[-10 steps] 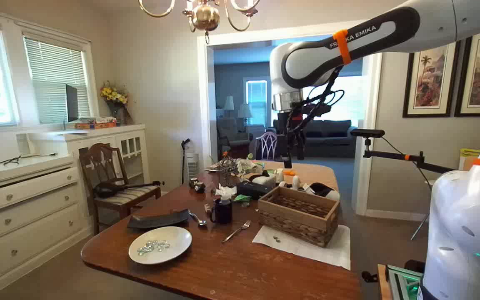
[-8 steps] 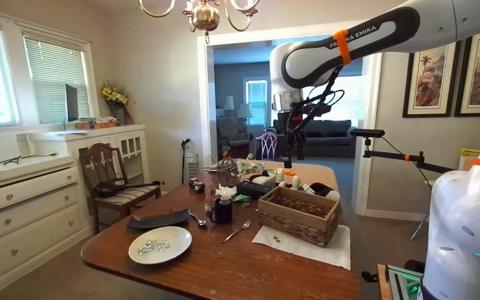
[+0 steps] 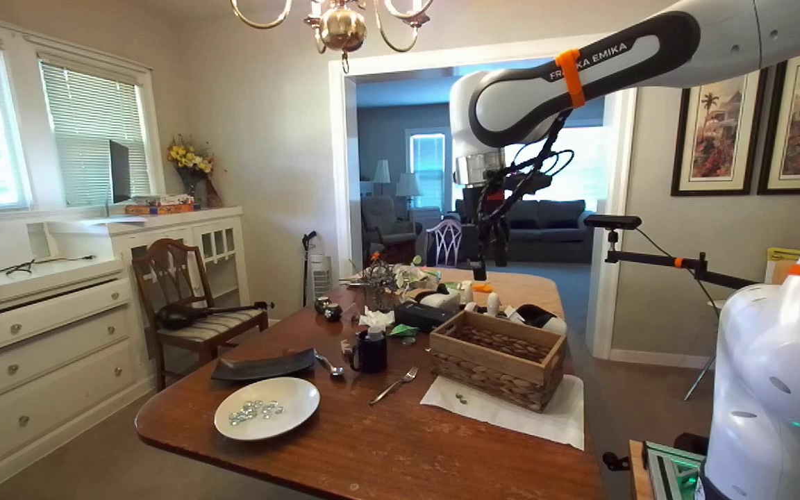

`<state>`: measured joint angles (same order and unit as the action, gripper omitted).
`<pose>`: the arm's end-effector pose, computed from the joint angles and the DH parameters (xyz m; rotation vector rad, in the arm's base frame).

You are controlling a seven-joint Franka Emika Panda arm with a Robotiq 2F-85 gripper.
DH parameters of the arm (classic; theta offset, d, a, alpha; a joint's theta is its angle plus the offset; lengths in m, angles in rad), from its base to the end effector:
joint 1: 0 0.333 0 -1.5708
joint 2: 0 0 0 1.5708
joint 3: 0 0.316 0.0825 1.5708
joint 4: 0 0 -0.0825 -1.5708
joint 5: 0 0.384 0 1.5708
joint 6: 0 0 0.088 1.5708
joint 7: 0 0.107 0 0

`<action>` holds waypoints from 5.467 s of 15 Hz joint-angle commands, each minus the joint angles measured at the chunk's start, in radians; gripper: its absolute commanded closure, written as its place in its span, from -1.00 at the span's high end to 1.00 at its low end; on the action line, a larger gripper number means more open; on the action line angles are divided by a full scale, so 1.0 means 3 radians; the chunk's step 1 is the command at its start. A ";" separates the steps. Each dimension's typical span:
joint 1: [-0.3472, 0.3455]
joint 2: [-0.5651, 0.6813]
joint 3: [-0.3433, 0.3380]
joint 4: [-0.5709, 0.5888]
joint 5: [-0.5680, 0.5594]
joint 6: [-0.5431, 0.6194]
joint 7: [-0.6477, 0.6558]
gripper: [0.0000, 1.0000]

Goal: Remove the container from the black cup and move the black cup forward

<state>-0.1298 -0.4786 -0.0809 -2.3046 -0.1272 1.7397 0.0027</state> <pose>0.3872 -0.0980 0.5198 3.0482 -0.2687 -0.1458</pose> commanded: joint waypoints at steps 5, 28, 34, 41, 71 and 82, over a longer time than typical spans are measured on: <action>-0.0074 0.0486 -0.0312 0.0582 0.0400 0.0279 0.0167 1.00; -0.0300 0.2019 -0.0545 0.2522 0.0919 0.0571 0.0097 1.00; -0.0317 0.2604 -0.0365 0.3296 0.0885 0.0454 0.0040 1.00; -0.0291 0.2830 -0.0299 0.3496 0.0834 0.0578 0.0094 1.00; -0.0399 0.3925 -0.0246 0.3503 0.0663 0.0656 0.0118 1.00; -0.0175 0.4390 -0.0268 0.3799 0.0522 0.1006 0.0590 1.00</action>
<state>-0.1969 0.7869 -0.1429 -1.2215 0.0555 2.0233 0.1183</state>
